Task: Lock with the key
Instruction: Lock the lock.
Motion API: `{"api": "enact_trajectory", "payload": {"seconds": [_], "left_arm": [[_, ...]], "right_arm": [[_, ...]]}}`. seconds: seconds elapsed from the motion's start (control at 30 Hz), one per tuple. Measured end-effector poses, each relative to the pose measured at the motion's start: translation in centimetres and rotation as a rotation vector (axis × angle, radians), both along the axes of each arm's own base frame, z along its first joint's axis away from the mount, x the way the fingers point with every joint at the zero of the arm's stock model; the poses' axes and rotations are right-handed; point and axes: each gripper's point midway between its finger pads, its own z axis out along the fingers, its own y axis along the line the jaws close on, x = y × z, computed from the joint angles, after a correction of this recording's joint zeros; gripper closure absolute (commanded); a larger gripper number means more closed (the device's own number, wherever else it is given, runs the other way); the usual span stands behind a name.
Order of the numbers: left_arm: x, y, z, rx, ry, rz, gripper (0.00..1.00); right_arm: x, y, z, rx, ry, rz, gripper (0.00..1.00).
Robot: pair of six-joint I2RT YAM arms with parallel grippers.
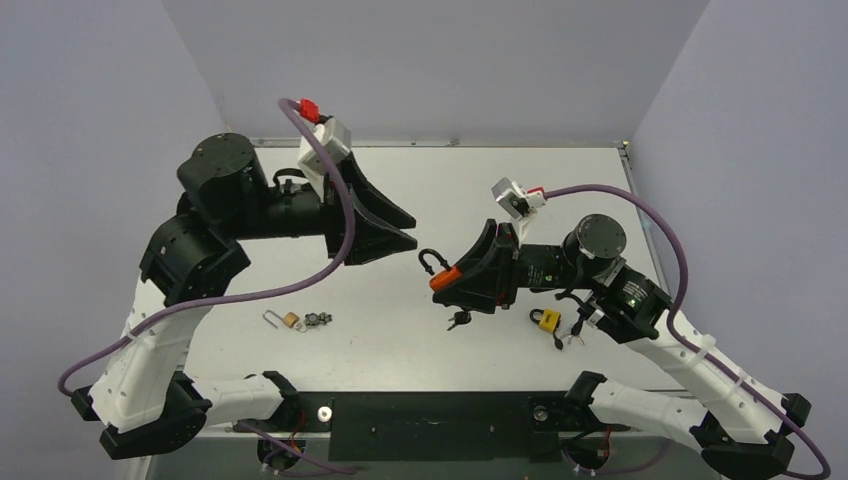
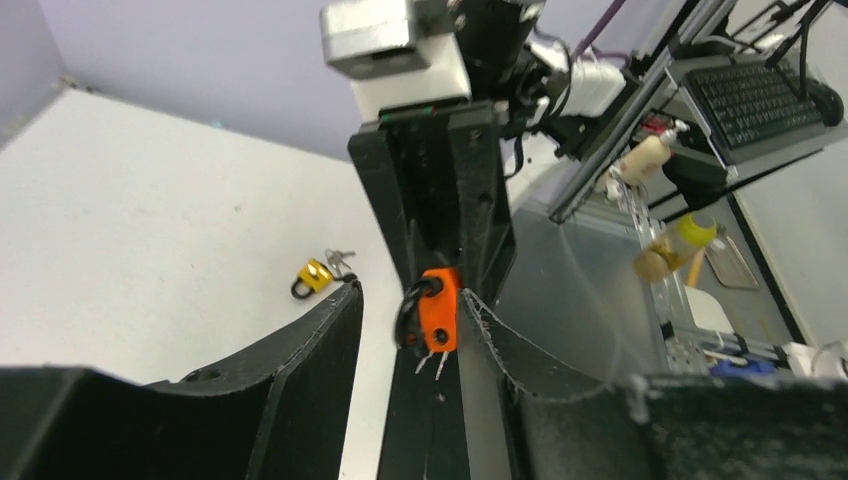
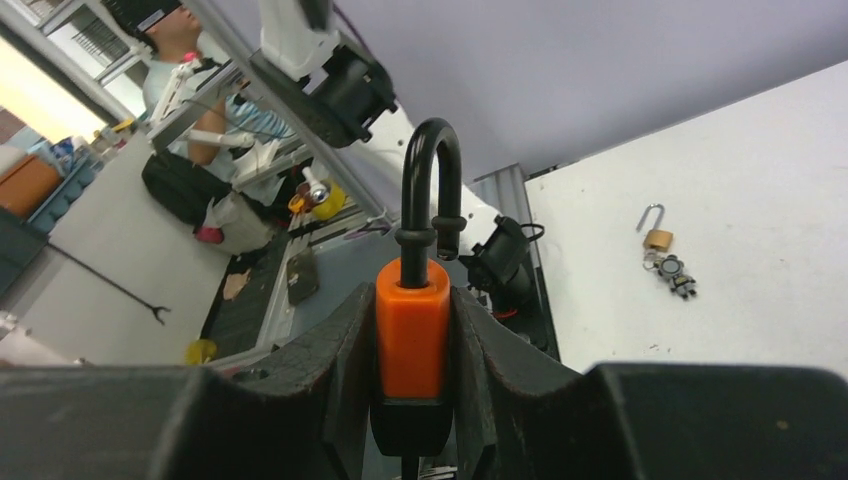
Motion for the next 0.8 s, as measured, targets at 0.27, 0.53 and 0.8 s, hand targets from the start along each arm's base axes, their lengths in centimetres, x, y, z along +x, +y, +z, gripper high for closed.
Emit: {"api": "enact_trajectory", "payload": {"seconds": [0.27,0.53,0.8], "left_arm": [[0.2,-1.6,-5.4,0.138,0.102,-0.091,0.59],[-1.6,-1.5,-5.8,0.143,0.109,-0.161,0.59],[-3.1,-1.9,-6.5,0.166,0.096,-0.215,0.60]], "right_arm": [[-2.3,-0.4,-0.8,-0.035,0.015,0.096,1.00],[-2.0,0.1,-2.3,-0.101,0.035,0.105,1.00],[-2.1,0.0,-2.0,-0.108,0.024,0.105,1.00]]}}
